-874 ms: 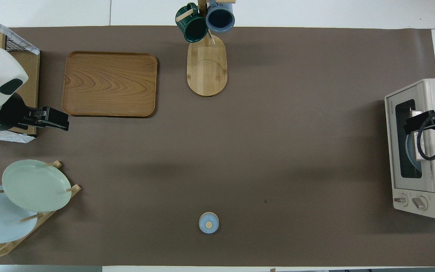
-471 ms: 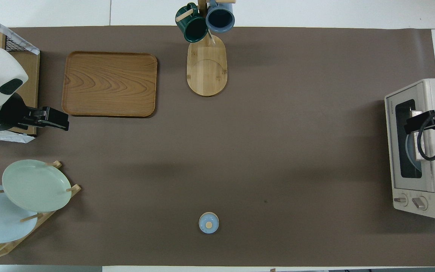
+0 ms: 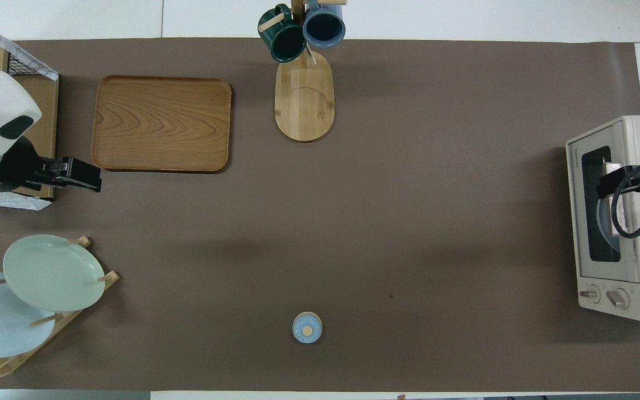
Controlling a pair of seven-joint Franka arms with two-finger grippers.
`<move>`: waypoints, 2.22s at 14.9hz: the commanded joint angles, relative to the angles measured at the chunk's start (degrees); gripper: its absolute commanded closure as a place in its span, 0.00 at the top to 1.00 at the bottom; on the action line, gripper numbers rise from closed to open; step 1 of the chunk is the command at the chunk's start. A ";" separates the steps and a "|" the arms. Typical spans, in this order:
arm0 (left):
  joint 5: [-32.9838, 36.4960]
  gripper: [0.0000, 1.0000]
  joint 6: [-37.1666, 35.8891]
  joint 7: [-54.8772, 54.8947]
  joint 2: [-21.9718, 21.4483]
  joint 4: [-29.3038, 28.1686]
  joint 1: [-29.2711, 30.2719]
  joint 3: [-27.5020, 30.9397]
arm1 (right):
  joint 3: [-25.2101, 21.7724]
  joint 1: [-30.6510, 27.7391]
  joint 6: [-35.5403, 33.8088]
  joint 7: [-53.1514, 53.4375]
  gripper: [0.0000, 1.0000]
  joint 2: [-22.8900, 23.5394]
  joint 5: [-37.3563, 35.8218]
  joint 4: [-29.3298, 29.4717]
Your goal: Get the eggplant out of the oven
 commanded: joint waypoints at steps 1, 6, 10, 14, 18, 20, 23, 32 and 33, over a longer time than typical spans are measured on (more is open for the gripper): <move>-0.48 1.00 0.84 0.49 -1.17 -0.97 0.67 -0.19 | -0.15 -1.80 9.23 -1.43 0.00 -5.20 1.46 -11.31; -0.48 1.00 0.84 0.49 -1.17 -0.97 0.67 -0.19 | -0.32 -1.98 16.04 -0.03 0.00 -5.84 -5.37 -17.59; -0.48 1.00 0.84 0.49 -1.17 -0.97 0.59 -0.19 | -0.32 -3.12 17.70 3.41 0.00 -5.66 -6.62 -19.52; -0.48 1.00 0.14 0.40 -1.26 -1.06 0.67 -0.19 | -0.24 -4.09 19.56 3.15 0.00 -5.66 -9.51 -21.11; -0.48 1.00 0.14 0.31 -1.26 -1.06 0.67 -0.19 | -0.24 -4.18 20.08 3.06 0.00 -5.22 -10.66 -21.20; -0.48 1.00 0.32 0.31 -1.26 -0.97 0.67 -0.19 | -0.32 -4.27 20.70 2.62 0.00 -5.31 -10.66 -21.81; -0.48 1.00 0.75 0.31 -1.26 -0.97 0.67 -0.19 | -0.32 -4.36 20.96 2.62 0.00 -5.31 -10.66 -22.34; -0.39 1.00 1.11 0.13 -1.26 -1.06 1.38 -0.19 | -0.06 -2.95 31.50 3.23 0.00 -1.27 -9.88 -26.03; -0.48 1.00 1.11 0.13 -1.17 -1.06 1.38 -0.19 | -0.06 -2.86 32.38 3.24 0.00 -0.83 -9.79 -26.03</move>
